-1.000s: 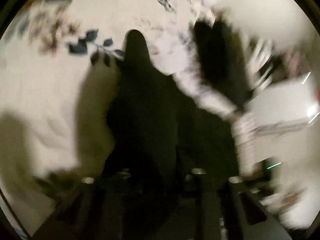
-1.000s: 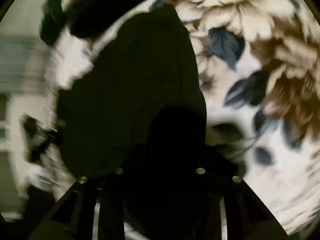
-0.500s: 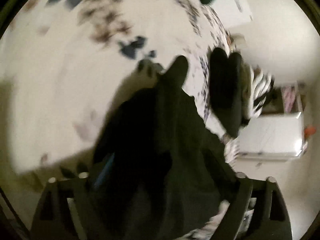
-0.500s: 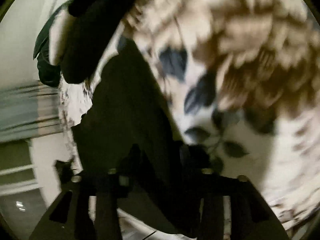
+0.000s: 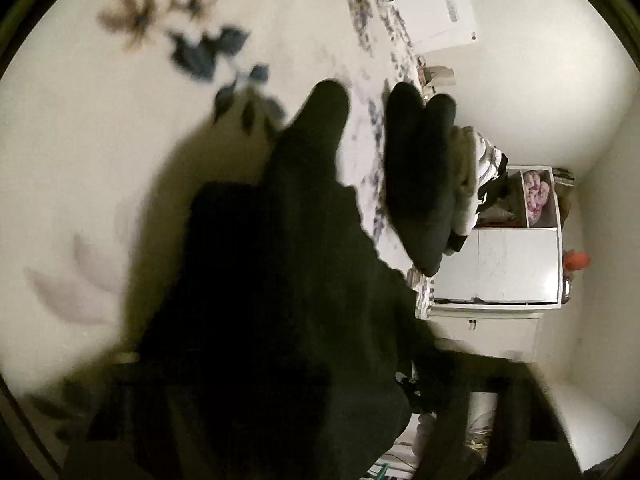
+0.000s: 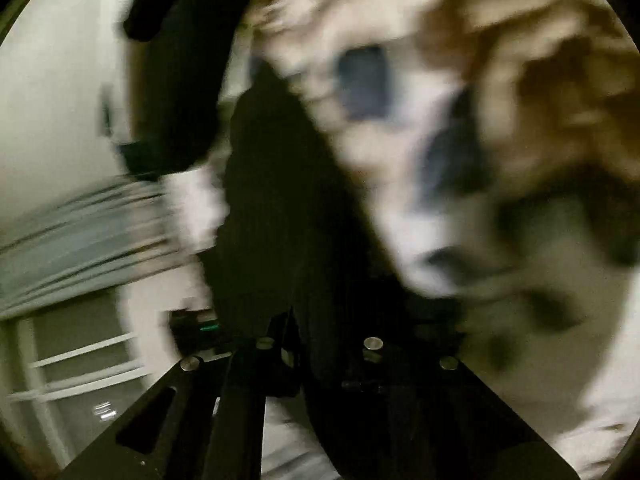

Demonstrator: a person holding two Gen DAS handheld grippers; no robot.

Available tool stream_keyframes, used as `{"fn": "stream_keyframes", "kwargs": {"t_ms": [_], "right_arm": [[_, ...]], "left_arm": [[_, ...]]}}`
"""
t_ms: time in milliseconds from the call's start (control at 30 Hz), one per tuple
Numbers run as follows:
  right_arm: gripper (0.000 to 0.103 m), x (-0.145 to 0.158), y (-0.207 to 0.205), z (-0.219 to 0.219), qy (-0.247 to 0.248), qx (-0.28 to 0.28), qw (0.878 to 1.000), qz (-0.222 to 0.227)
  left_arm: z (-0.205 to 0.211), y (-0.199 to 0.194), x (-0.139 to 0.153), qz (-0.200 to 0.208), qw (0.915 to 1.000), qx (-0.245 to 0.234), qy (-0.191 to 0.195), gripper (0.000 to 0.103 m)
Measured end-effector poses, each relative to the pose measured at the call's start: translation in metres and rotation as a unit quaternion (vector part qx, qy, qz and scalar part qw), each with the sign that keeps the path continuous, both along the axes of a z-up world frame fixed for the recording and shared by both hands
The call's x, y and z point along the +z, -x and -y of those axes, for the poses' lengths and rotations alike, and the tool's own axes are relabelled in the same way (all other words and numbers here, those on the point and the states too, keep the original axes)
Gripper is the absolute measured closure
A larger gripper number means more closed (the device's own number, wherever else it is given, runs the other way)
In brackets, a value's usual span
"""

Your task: Fold small clothes

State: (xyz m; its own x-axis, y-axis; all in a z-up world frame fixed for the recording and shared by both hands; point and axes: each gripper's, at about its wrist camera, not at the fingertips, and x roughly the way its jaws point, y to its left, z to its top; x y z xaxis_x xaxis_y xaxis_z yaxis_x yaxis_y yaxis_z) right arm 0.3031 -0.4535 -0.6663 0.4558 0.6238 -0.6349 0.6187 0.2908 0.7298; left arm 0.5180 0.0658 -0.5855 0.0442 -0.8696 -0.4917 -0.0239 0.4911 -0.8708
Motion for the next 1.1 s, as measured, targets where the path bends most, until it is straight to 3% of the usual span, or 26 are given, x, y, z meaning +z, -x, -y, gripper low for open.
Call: {"fn": "stream_keyframes", "kwargs": {"t_ms": [33, 133, 167, 200, 267, 333, 367, 400, 433, 467, 567, 700, 800, 867, 933, 1100], "right_arm": [[0.091, -0.002, 0.002, -0.001, -0.022, -0.015, 1.000, 0.004], [0.092, 0.008, 0.007, -0.001, -0.100, -0.038, 0.993, 0.057], [0.092, 0.011, 0.007, 0.000, -0.097, -0.037, 0.993, 0.058], [0.092, 0.011, 0.008, 0.001, -0.079, -0.036, 0.995, 0.045], [0.092, 0.006, 0.010, 0.005, -0.024, -0.027, 0.999, 0.003], [0.087, 0.009, 0.003, 0.000, 0.012, -0.002, 1.000, -0.013], [0.080, 0.015, 0.000, -0.004, 0.029, 0.009, 0.999, -0.014], [0.075, 0.024, -0.004, -0.006, 0.053, 0.026, 0.998, -0.016], [0.062, 0.037, -0.009, -0.011, 0.086, 0.041, 0.995, -0.018], [0.044, 0.046, -0.010, -0.014, 0.107, 0.049, 0.993, -0.017], [0.010, 0.073, 0.004, -0.016, 0.155, 0.059, 0.986, -0.010], [0.008, 0.079, 0.048, -0.020, 0.159, 0.023, 0.986, -0.044], [0.008, 0.059, 0.097, -0.025, 0.101, -0.018, 0.993, -0.061], [0.008, 0.040, 0.112, -0.035, 0.062, -0.039, 0.996, -0.050], [0.008, 0.020, 0.127, -0.047, 0.007, -0.066, 0.997, -0.031], [0.008, -0.007, 0.118, -0.069, -0.003, -0.084, 0.996, 0.016]], "left_arm": [[-0.002, 0.002, -0.003, -0.014, 0.9995, 0.006, 0.028, 0.070], [-0.010, 0.005, -0.002, -0.034, 0.9928, 0.028, 0.111, 0.070], [-0.017, 0.005, -0.005, -0.046, 0.9888, 0.043, 0.135, 0.070], [-0.023, 0.003, -0.010, -0.053, 0.9890, 0.052, 0.128, 0.069], [-0.037, -0.003, -0.017, -0.049, 0.9965, 0.053, 0.042, 0.066], [-0.044, -0.004, -0.017, -0.053, 0.9975, 0.046, 0.007, 0.065], [-0.046, -0.004, -0.011, -0.046, 0.9982, 0.039, -0.002, 0.062], [-0.048, -0.002, 0.000, -0.034, 0.9987, 0.033, -0.017, 0.049], [-0.048, 0.000, 0.009, -0.023, 0.9989, 0.031, -0.026, 0.031], [-0.052, 0.005, 0.023, -0.003, 0.9986, 0.030, -0.043, 0.023], [-0.065, 0.027, 0.050, 0.034, 0.9934, 0.038, -0.103, 0.019], [-0.085, 0.082, 0.057, 0.024, 0.9880, 0.063, -0.139, 0.016], [-0.094, 0.122, 0.041, -0.025, 0.9851, 0.107, -0.132, 0.016], [-0.094, 0.148, 0.040, -0.048, 0.9809, 0.148, -0.117, 0.016], [-0.100, 0.176, 0.043, -0.046, 0.9746, 0.187, -0.115, 0.016], [-0.076, 0.193, 0.023, -0.054, 0.9704, 0.215, -0.096, 0.016]]}}
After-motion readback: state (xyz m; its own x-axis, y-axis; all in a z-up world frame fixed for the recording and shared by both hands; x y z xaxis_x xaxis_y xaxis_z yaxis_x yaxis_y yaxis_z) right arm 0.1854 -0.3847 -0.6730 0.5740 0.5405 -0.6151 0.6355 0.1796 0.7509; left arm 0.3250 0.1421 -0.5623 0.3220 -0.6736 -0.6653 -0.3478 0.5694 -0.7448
